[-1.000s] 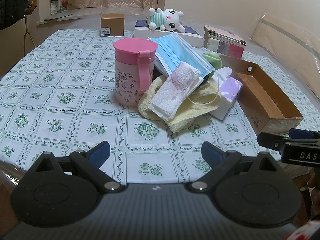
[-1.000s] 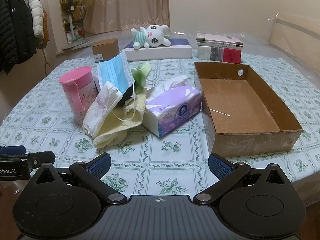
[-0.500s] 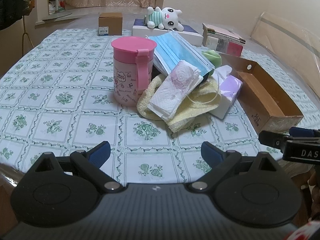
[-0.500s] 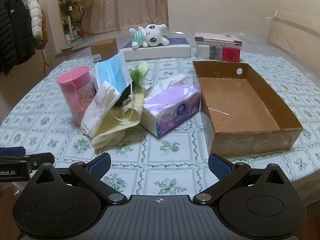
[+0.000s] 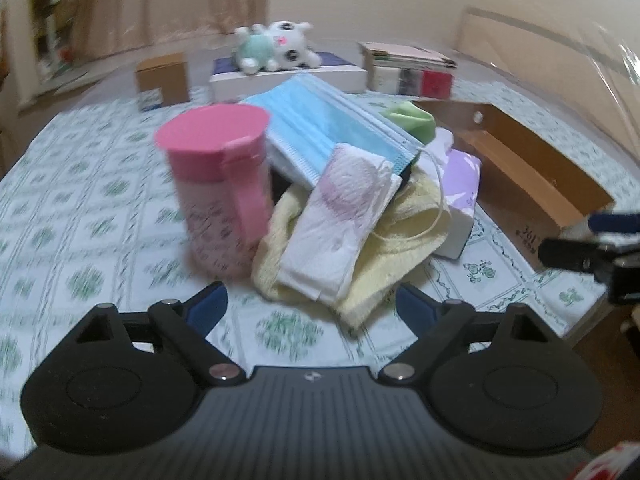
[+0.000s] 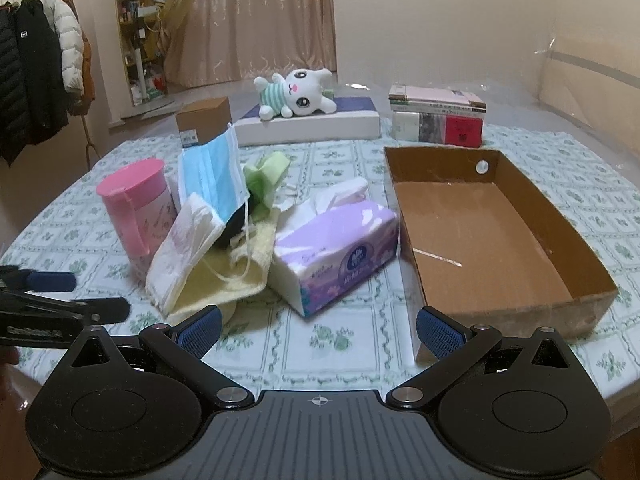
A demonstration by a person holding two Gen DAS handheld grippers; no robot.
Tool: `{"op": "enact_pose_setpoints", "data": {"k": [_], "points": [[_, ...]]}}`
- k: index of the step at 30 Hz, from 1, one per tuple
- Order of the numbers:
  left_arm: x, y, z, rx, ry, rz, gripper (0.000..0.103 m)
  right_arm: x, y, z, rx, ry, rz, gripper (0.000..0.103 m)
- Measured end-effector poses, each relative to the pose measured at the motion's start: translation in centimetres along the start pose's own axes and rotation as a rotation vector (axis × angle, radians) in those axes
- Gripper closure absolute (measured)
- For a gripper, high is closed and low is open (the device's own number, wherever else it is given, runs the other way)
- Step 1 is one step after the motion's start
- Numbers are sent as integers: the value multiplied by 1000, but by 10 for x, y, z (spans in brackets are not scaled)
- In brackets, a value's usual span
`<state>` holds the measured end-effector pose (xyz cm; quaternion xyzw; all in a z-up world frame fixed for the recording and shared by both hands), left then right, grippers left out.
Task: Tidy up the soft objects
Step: 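Grasp the white paper towel with the left gripper while the right gripper grasps the blue mask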
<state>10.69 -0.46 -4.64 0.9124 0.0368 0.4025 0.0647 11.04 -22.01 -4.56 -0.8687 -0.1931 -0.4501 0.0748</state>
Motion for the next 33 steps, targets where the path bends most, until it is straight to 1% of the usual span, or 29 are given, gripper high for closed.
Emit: {"op": "enact_pose_setpoints", "data": {"k": [2,6,8,10,12,14,16,17,19,22,25,28,33], "points": [[5,4,13,-8,-1,52,21,3,2,7,-3,1,-6,0],[12,12,35,-28,-7,141,33,9,7,21,-6,3,-13,1],[15,14,45,-26,-7,176,37,11,9,27,-3,5,-14,1],[18,16,52,-25,-3,203,43,13,9,32,1,5,-15,1],[20,18,59,-23,-1,232,43,13,9,37,8,2,-19,1],[21,21,64,-21,-3,262,47,13,10,42,11,-3,-21,1],[20,23,69,-21,-7,283,54,13,10,45,13,-8,-19,1],[20,24,71,-22,-9,287,55,13,9,46,13,-9,-19,1],[19,25,71,-21,-7,294,61,12,9,46,15,-10,-20,1],[18,25,69,-16,-1,289,71,15,8,45,17,-3,-24,1],[18,24,62,-21,1,264,79,18,5,42,22,12,-34,1],[19,22,48,-34,11,220,81,25,1,39,32,30,-49,1],[25,7,16,-45,50,114,81,39,-15,34,62,72,-104,1]]}}
Point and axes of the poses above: each gripper's, at about its wrist camera, not at the fingertips, and z roughly the way its jaws point, y to its right, x to its top, the point moved 4 cm from there along z, roughly the way its jaws point, and after that the axes turned 11 degrees about -z, right-handed, at the moved point
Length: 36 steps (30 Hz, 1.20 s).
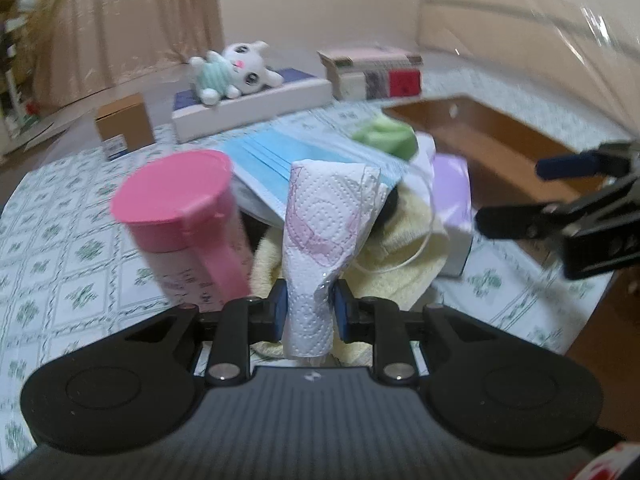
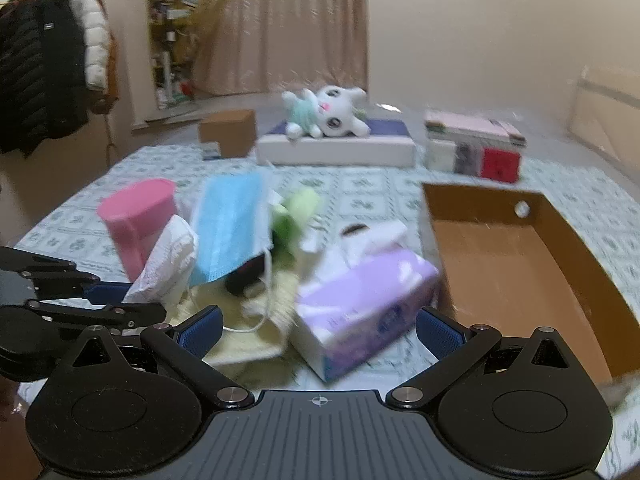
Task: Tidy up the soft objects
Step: 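Grasp the white paper towel with the left gripper while the right gripper grasps the blue mask, then carry the paper towel and blue mask into the cardboard box with both grippers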
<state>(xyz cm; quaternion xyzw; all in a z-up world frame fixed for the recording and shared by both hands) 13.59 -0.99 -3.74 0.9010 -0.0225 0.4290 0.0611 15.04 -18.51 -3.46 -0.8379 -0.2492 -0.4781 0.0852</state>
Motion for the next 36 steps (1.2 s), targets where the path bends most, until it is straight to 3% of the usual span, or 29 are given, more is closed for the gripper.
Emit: {"op": "enact_pose_setpoints", "data": {"k": [11,19,26,31,33,36], "points": [[20,-53,-55,50,81,-144,81,45,-47,29,95,82,-154,4],[17,-82,-54,71,79,-204,81,53,-88,81,106,20,-353,9],[8,-88,-41,58,54,-234,81,36,-97,114,79,-61,-467,51],[7,-88,-39,50,51,-241,81,31,-98,109,56,-57,-492,81],[7,-86,-40,47,53,-239,81,31,-97,106,47,-50,-491,98],[9,-80,-44,44,59,-232,81,35,-95,95,34,-23,-480,102]]}}
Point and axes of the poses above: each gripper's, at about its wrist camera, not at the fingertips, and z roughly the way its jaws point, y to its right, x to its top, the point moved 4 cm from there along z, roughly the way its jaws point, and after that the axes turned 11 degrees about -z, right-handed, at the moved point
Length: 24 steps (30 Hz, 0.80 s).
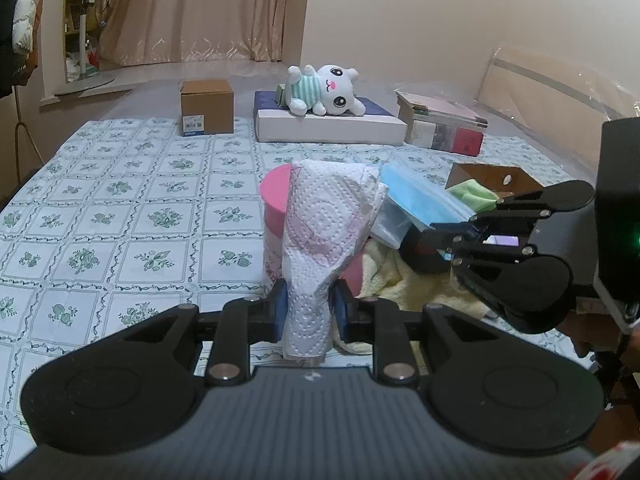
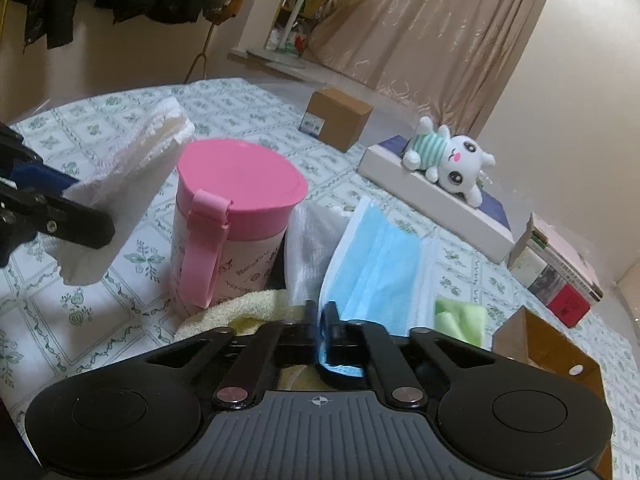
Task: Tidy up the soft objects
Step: 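Carry the paper towel and blue mask into the cardboard box with both grippers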
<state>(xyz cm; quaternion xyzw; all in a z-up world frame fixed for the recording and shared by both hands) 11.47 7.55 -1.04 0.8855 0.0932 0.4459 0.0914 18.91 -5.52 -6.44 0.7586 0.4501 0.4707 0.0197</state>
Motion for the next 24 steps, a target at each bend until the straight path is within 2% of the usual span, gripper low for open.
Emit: {"op": "enact_pose_setpoints", "data": {"k": [6,14,19,24], "points": [[2,14,-9,-6,5,7,81,14,17,-37,-61,92,35,102],[19,51,-18,-55,38,35,81,25,78,-101,-182,216,148,103],[31,89,-14,-109,43,74,81,9,122,-139,-279,239,219,103],[35,138,1,-180,24,120,81,-29,164,-159,-364,201,289,103]]}}
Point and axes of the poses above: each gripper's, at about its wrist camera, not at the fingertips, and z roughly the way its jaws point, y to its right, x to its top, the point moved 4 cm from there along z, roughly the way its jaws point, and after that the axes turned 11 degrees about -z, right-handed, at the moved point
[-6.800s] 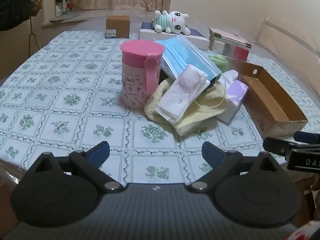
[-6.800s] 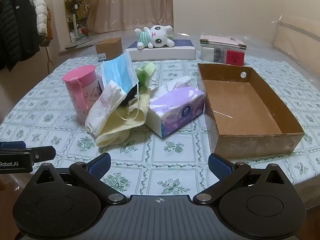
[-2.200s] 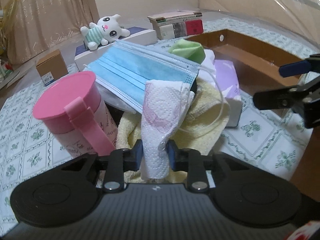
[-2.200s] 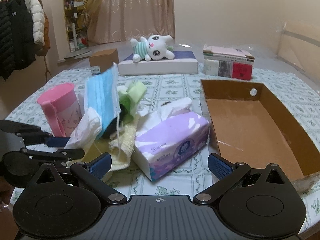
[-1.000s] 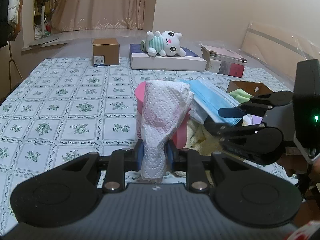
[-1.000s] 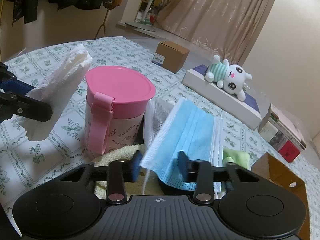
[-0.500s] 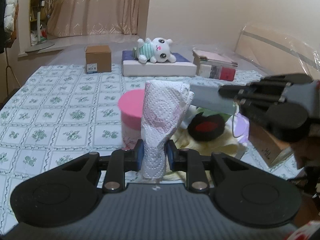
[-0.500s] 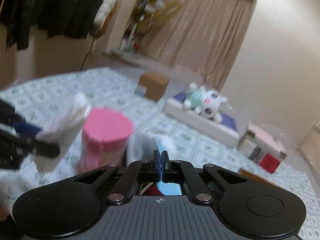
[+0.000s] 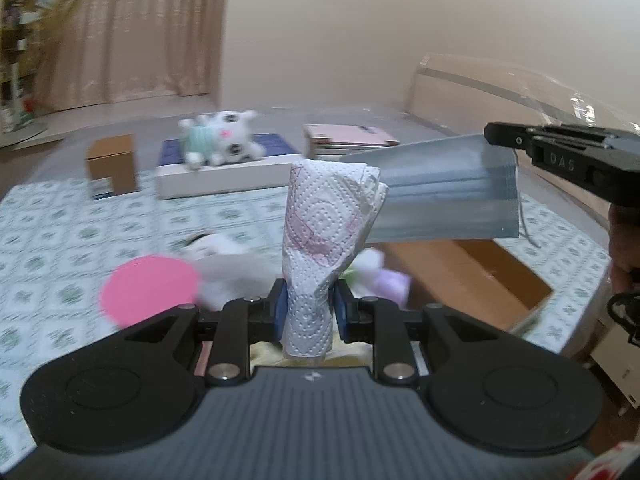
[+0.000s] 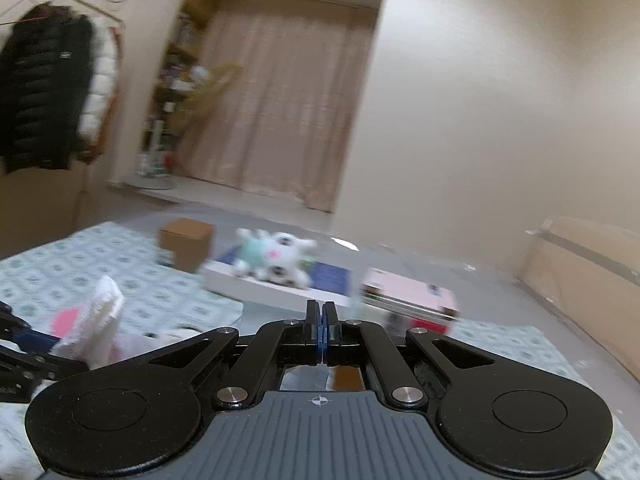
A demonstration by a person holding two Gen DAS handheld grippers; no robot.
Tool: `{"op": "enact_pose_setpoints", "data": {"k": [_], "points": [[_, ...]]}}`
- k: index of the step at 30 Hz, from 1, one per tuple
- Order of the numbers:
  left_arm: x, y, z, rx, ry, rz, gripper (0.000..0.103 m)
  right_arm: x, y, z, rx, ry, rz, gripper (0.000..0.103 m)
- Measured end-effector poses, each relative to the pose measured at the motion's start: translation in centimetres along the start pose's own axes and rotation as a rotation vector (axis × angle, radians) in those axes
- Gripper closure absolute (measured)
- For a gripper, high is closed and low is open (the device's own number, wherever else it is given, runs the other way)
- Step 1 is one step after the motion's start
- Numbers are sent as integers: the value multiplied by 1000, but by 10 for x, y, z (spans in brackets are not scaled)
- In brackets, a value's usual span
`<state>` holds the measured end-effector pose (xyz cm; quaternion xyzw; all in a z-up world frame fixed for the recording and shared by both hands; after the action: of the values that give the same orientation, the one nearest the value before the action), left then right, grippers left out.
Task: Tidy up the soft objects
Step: 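Carry the paper towel and blue mask into the cardboard box with both grippers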
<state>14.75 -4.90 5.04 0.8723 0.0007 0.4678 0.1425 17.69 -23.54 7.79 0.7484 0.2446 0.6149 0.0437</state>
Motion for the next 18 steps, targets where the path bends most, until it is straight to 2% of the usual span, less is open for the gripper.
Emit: {"op": "enact_pose_setpoints", "data": {"k": [6,9,14,18], "points": [[-1,58,42,-84,-51,48,81,-47,53,-2,-100,-63,55,103],[-6,83,64,-115,-83,65,81,-80,74,6,-122,-110,82,103],[-14,112,105,-149,-148,65,81,-136,92,24,-86,-222,169,103],[-19,124,131,-159,-190,50,81,-166,99,25,-36,-295,237,102]]}}
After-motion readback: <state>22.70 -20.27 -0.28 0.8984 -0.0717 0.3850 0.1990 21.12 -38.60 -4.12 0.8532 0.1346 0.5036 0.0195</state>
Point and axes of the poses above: each gripper's, at about its wrist camera, not at the fingertips, and z roughly the way its jaws point, y to its right, x to its top, the point moved 4 cm from there along z, roughly the way its jaws point, and after that the axes turned 11 degrees about -z, right-handed, at the moved point
